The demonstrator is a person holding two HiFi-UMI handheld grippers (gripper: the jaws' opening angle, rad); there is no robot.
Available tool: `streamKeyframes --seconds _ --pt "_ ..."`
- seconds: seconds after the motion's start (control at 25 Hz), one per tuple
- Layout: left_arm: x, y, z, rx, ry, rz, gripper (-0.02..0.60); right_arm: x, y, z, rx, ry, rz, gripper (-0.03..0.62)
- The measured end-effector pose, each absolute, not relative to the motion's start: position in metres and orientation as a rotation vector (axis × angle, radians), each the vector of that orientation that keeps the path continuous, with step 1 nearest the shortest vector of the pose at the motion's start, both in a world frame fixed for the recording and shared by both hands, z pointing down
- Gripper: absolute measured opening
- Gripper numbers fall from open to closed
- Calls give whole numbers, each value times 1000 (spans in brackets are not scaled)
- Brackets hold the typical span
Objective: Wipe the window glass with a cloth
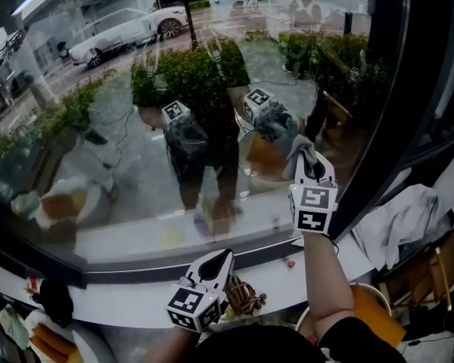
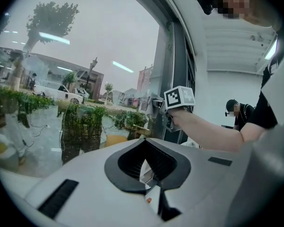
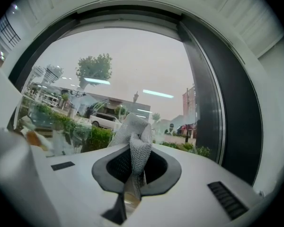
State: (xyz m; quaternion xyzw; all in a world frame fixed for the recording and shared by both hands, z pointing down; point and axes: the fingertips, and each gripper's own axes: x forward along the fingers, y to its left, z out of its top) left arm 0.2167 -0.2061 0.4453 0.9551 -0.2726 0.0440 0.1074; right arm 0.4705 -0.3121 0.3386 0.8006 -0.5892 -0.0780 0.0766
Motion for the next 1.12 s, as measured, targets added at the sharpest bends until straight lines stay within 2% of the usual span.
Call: streamKeyframes --seconds 0.44,1.12 --pt "241 -203 446 2891 -694 178 8 478 -280 331 2437 -1757 -282 41" --pt "279 -211 394 2967 -606 10 8 474 -273 260 2442 -1798 -431 41"
